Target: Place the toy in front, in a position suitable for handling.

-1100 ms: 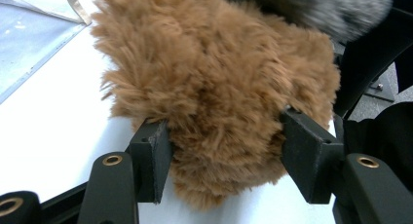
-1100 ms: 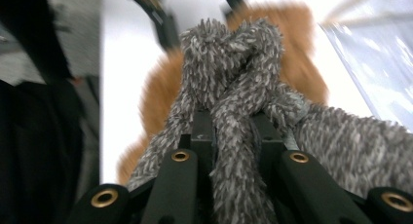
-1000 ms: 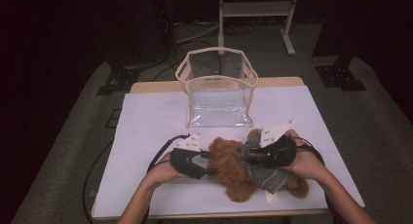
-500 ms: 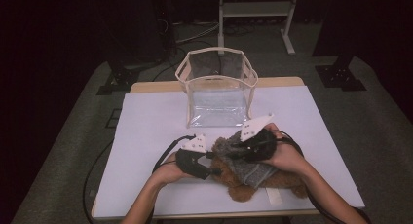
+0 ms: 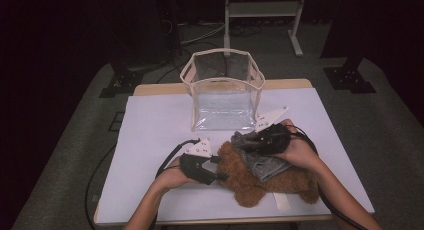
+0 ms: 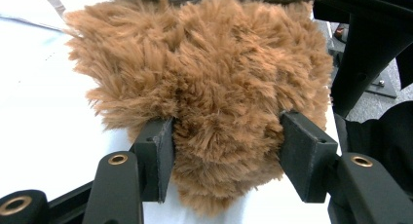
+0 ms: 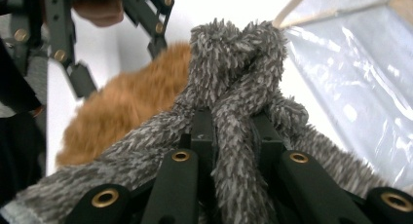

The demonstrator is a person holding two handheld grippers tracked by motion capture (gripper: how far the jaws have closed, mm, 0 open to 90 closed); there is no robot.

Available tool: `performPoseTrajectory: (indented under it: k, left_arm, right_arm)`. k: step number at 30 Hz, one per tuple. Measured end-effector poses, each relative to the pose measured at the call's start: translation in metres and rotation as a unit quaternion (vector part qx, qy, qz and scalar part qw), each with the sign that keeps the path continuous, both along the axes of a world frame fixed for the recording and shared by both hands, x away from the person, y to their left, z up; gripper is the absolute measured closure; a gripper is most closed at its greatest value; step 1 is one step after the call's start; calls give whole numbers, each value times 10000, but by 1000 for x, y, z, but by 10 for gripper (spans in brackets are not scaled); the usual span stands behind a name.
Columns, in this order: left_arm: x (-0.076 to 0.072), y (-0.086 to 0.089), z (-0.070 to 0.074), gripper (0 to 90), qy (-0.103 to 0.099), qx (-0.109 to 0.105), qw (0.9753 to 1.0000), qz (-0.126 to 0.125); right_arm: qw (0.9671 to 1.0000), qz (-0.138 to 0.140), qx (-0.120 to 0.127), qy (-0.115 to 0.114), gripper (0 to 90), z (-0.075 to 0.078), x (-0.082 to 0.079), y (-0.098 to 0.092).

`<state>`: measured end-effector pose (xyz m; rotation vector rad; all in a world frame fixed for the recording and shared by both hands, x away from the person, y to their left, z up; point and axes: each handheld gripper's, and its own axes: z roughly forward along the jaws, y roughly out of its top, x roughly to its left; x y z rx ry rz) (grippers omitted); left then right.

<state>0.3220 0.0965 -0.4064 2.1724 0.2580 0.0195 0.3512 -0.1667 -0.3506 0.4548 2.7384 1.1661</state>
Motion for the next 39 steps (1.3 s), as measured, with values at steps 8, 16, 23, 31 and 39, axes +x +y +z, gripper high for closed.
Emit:
performPoseTrajectory:
  k: [8,16,23,31,39]
  left_arm:
    - [0,1,-1,423,12,8,10000,-38]
    - [-1,2,-1,418,8,11,10000,-90]
    - [-1,2,-2,335,55,-17,10000,-68]
    - [4,-2,-13,149,330,-190,9993,-54]
    - [7,-16,-19,76,469,-680,9965,-161]
  right_arm:
    - [9997,191,-119,-42,758,3,-14,-13]
    - [9991,-400,-79,-130,754,11,-15,-64]
    - [9985,-504,-18,193,759,-5,-22,-84]
    - [9983,-436,254,292,765,-15,-33,-94]
    - [9980,-430,333,329,766,-18,-35,-95]
